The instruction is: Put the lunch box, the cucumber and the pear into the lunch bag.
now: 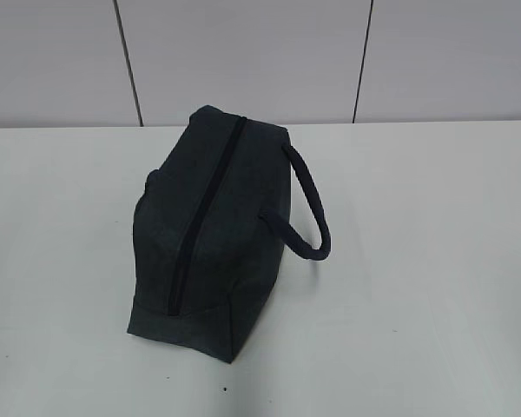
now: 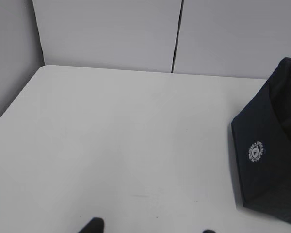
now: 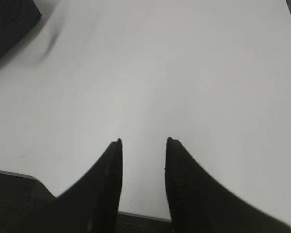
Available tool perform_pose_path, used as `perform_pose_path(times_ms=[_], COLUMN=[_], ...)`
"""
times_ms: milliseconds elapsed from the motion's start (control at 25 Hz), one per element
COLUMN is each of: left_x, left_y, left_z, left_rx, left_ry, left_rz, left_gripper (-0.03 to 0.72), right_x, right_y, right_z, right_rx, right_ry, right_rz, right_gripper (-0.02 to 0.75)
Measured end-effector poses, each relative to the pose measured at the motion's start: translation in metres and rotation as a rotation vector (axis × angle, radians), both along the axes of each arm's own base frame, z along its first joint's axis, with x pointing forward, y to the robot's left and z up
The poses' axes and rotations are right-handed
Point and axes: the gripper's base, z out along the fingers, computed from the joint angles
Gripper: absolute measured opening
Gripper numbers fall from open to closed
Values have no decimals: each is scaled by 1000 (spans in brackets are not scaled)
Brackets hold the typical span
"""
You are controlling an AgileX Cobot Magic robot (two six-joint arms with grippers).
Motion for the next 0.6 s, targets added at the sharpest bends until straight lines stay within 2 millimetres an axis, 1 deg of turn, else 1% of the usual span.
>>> perform_pose_path(times_ms=[600], left_x=[0], left_y=[0], left_z=[0], left_rx=[0], left_ry=[-1], left_rz=[0], left_gripper=[372], right_x=[0], right_y=[0], right_z=[0], right_rx=[0], right_ry=[-2], right_rz=[0], right_gripper=[250])
